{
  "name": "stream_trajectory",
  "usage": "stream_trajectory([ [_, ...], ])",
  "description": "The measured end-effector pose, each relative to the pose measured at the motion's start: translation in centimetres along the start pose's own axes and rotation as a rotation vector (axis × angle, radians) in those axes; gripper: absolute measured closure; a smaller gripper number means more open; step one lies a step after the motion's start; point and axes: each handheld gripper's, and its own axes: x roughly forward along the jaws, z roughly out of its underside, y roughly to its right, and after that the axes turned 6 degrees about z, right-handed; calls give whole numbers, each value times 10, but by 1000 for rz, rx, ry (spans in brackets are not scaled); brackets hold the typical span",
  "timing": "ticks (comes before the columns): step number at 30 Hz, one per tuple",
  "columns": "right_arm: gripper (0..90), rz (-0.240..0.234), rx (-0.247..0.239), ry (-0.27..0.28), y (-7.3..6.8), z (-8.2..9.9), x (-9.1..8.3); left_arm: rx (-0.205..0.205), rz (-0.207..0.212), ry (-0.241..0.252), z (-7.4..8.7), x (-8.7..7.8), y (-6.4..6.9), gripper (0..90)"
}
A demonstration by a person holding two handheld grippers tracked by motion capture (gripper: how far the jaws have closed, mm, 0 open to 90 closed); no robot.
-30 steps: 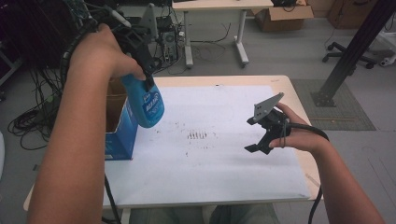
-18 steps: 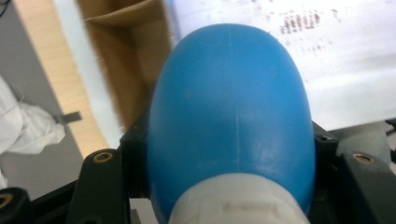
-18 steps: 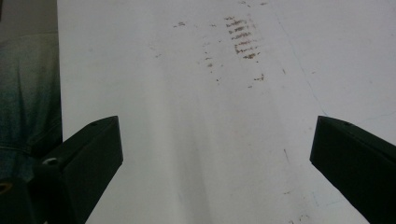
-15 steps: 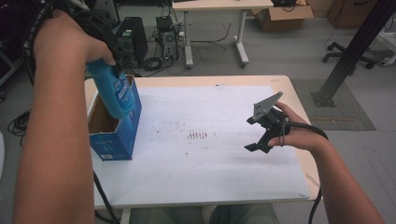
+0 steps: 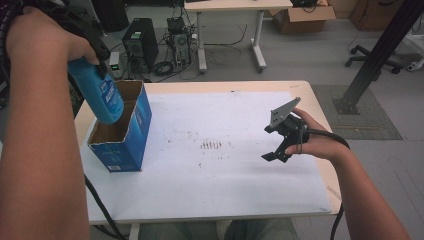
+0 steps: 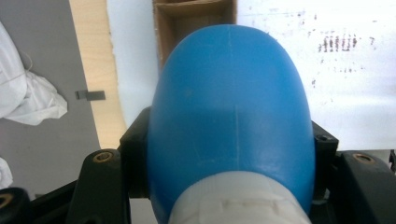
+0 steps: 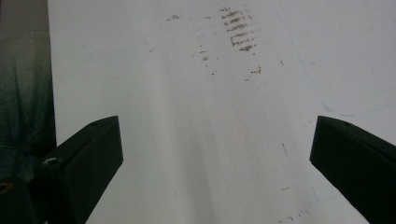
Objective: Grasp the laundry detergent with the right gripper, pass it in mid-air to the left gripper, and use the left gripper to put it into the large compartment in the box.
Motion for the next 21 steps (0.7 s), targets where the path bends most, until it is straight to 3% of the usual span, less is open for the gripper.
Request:
stream_trajectory([
  [7,28,-2,1,-3,1,-2,4,-1,-6,6,-3,9,-12,384],
  [21,28,2,9,-2,-1,1,4,19,-9,-4,-9,35,-17,384],
])
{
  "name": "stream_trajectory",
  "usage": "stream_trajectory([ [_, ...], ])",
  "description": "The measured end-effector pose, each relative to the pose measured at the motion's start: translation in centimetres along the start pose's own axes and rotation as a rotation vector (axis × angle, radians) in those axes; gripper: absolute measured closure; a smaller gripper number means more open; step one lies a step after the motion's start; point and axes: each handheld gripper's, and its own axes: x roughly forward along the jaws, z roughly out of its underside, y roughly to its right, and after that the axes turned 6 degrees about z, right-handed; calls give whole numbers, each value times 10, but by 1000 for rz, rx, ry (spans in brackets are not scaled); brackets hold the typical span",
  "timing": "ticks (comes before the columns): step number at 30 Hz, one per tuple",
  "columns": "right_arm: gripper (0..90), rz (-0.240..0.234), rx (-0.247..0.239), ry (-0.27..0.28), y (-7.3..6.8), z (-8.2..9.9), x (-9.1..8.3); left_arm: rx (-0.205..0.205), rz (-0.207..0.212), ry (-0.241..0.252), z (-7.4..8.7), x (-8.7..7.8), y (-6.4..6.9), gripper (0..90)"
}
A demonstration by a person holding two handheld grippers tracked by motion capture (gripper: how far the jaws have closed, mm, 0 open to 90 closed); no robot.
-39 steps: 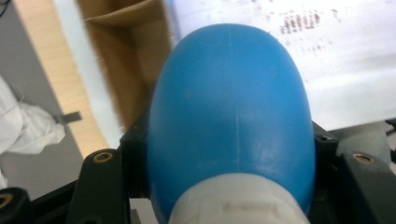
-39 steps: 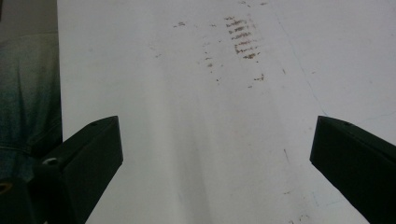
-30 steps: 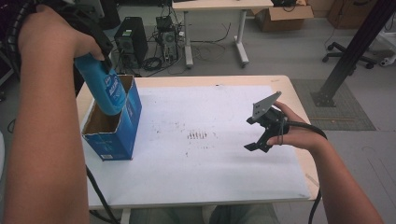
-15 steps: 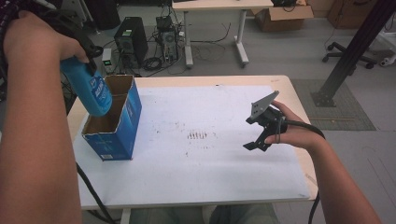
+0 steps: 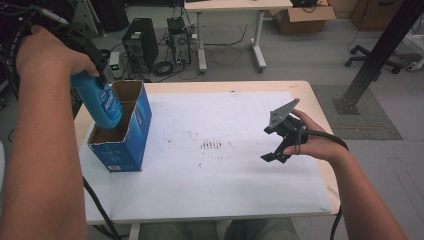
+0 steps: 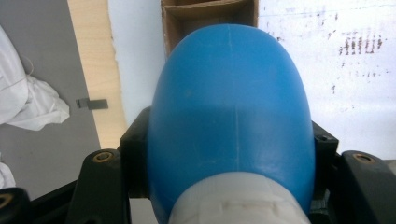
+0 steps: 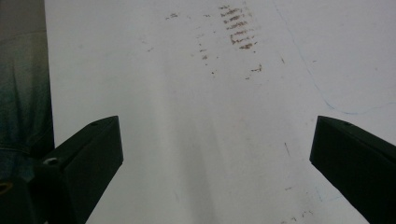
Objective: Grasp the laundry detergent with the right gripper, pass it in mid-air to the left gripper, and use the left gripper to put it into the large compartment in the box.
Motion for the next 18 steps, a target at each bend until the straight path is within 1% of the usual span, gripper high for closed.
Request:
stream_trajectory([
  [5,27,1,0,1,-1,1,-1,-6,0,-7,-1,10,-2,384],
  [9,28,0,4,0,-1,2,-2,-3,-4,-11,-2,18,-5,384],
  [11,27,0,3,2,-1,2,-2,-8,-2,-10,-3,21,-5,383],
  [16,27,-1,3,3,-1,2,-1,-4,15,-18,-4,35,-7,383],
  [17,27,-2,2,4,-1,2,-1,-4,15,-18,-4,35,-7,383],
  [18,27,-2,2,3,-2,2,-1,-1,17,-23,-5,40,-8,383],
])
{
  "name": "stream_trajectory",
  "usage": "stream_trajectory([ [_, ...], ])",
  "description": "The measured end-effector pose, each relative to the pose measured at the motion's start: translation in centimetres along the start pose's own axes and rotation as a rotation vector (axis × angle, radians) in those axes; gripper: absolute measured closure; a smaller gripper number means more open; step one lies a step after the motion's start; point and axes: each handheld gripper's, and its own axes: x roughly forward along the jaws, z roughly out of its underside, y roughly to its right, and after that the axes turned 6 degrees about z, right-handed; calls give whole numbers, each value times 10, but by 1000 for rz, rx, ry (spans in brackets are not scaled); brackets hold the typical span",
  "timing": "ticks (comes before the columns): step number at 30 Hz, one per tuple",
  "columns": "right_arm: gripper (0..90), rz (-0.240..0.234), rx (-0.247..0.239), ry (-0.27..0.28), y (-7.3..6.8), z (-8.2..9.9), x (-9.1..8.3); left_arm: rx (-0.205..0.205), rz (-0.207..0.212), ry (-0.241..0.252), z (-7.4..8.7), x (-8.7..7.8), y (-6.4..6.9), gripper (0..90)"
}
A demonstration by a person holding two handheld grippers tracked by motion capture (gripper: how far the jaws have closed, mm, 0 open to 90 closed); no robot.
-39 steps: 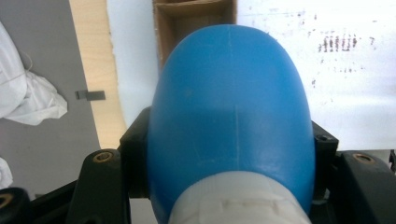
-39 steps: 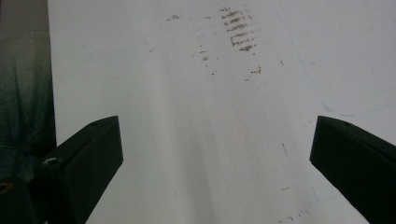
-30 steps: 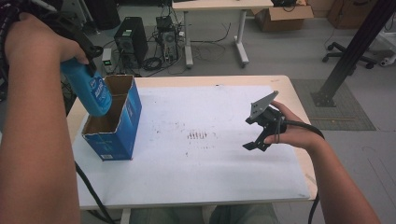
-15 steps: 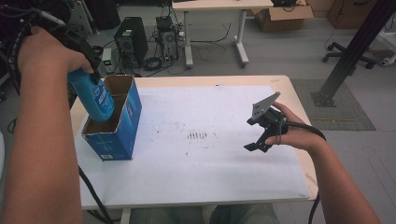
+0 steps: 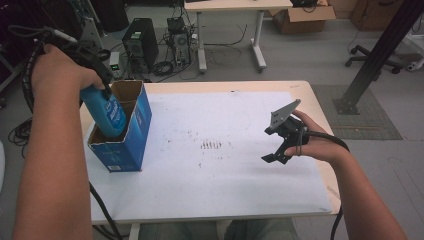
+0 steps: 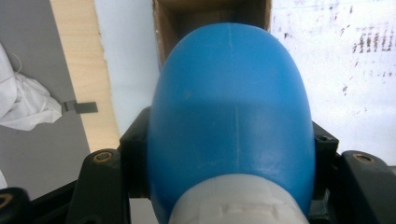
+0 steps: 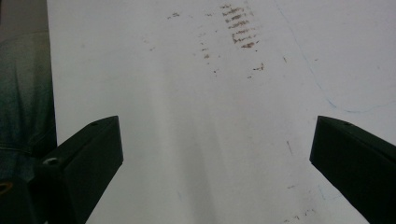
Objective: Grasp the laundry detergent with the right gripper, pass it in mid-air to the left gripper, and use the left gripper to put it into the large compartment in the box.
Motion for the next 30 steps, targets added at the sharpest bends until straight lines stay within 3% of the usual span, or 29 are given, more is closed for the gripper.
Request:
stream_trajectory([
  [30,27,-10,4,0,-2,0,7,-6,9,-51,-9,81,-12,383],
])
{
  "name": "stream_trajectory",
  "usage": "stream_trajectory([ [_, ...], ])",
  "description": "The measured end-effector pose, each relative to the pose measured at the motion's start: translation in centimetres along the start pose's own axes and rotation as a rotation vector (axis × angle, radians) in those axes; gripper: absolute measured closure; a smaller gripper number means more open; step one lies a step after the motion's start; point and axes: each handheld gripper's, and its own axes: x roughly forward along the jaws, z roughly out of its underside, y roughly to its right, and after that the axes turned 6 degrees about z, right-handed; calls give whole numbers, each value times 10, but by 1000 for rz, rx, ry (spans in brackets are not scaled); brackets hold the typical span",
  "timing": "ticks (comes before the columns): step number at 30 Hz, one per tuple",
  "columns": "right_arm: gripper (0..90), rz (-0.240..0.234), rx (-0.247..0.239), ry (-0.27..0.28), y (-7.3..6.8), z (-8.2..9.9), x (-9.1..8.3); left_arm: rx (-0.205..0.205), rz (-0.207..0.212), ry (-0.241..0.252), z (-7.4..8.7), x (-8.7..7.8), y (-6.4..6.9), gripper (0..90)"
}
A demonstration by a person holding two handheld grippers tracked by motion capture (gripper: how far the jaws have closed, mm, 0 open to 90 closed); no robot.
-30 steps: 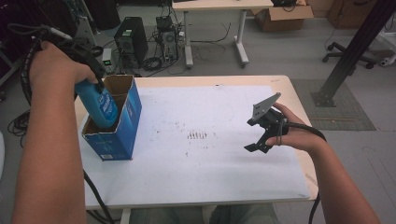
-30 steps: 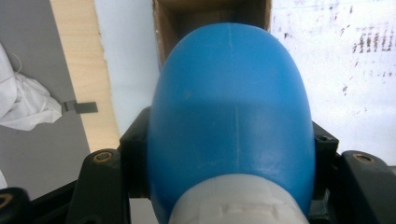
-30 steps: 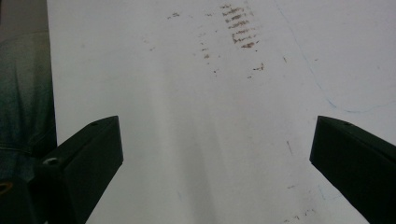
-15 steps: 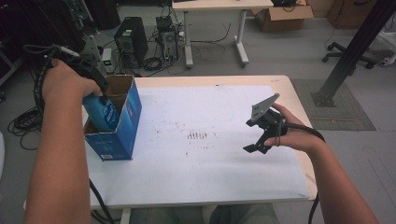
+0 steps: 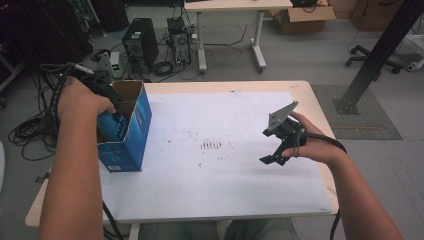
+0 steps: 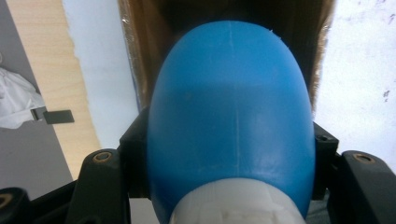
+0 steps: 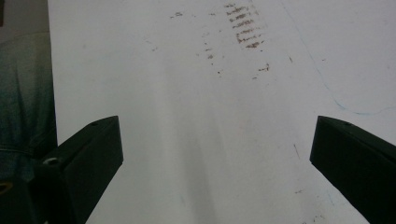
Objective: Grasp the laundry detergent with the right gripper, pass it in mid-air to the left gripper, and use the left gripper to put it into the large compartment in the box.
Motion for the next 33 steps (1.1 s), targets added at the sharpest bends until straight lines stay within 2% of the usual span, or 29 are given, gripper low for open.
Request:
stream_trajectory([
  [12,27,-4,8,10,1,2,3,7,-2,-29,-5,30,0,383],
  [22,27,3,15,14,2,4,3,10,6,-42,-7,41,-4,382],
  [33,27,-1,13,13,0,2,5,16,19,-34,-6,51,-8,382],
])
